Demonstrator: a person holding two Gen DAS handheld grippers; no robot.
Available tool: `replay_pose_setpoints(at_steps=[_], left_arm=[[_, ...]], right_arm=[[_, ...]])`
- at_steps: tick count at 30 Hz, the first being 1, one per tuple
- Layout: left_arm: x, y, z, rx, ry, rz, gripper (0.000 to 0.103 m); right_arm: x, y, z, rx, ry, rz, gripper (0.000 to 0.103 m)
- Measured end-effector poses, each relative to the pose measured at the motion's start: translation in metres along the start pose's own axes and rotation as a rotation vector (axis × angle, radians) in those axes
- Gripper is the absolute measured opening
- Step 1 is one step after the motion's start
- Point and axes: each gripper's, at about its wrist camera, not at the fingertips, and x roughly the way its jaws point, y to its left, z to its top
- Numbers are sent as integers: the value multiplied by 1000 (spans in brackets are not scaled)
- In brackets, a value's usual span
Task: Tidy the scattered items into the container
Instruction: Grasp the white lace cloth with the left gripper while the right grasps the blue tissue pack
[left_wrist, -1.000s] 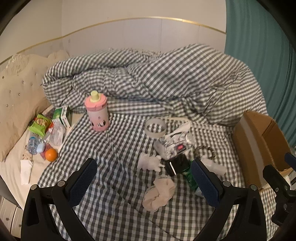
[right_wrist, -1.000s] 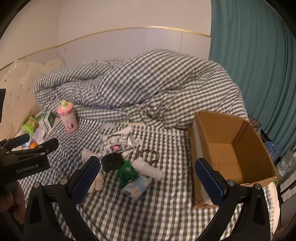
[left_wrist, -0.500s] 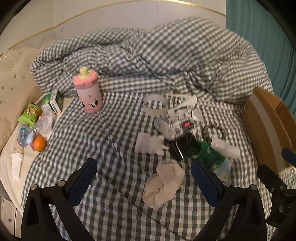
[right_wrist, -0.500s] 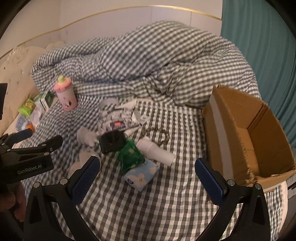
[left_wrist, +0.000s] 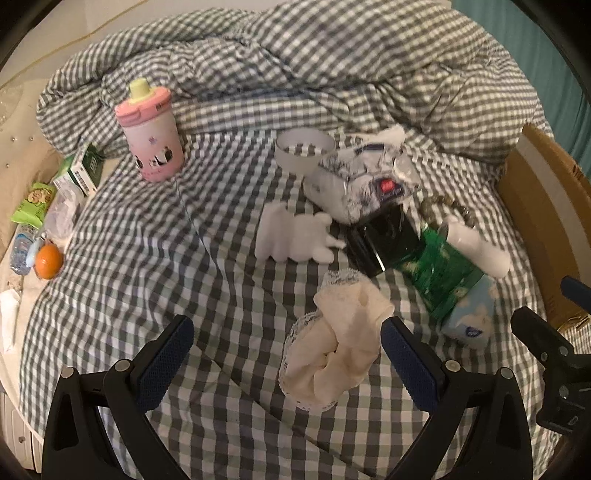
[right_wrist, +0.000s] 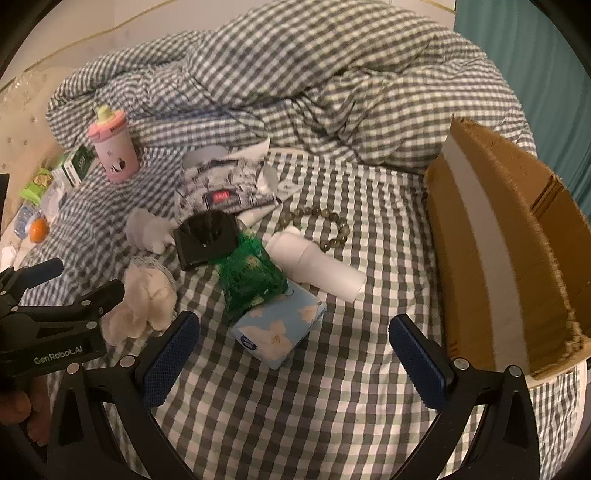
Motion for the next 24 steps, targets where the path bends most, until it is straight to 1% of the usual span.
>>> replay_pose_setpoints(at_steps=[8, 16, 18, 20, 21, 22, 24], left_arm=[[26, -5, -4, 13, 42, -31, 103], [49, -14, -10, 25, 80, -56, 103], [51, -14, -11, 19, 79, -64, 99], [53, -12, -11, 12, 82, -75, 87], [54, -11, -11, 8, 78, -97, 84], [54, -10, -11, 3, 75, -107, 78], [53, -10, -12, 0, 63, -109, 69]], right_arm=[[29, -1, -4, 0, 49, -6, 103], [50, -2, -5, -1, 77, -2, 103], [55, -2, -6, -3, 84, 1, 103], [59, -1, -7, -5, 91, 3, 103], [62, -1, -7, -7, 96, 2, 103], [64, 0, -7, -9, 101, 0, 103], [69, 1, -9, -12, 111, 1, 103]])
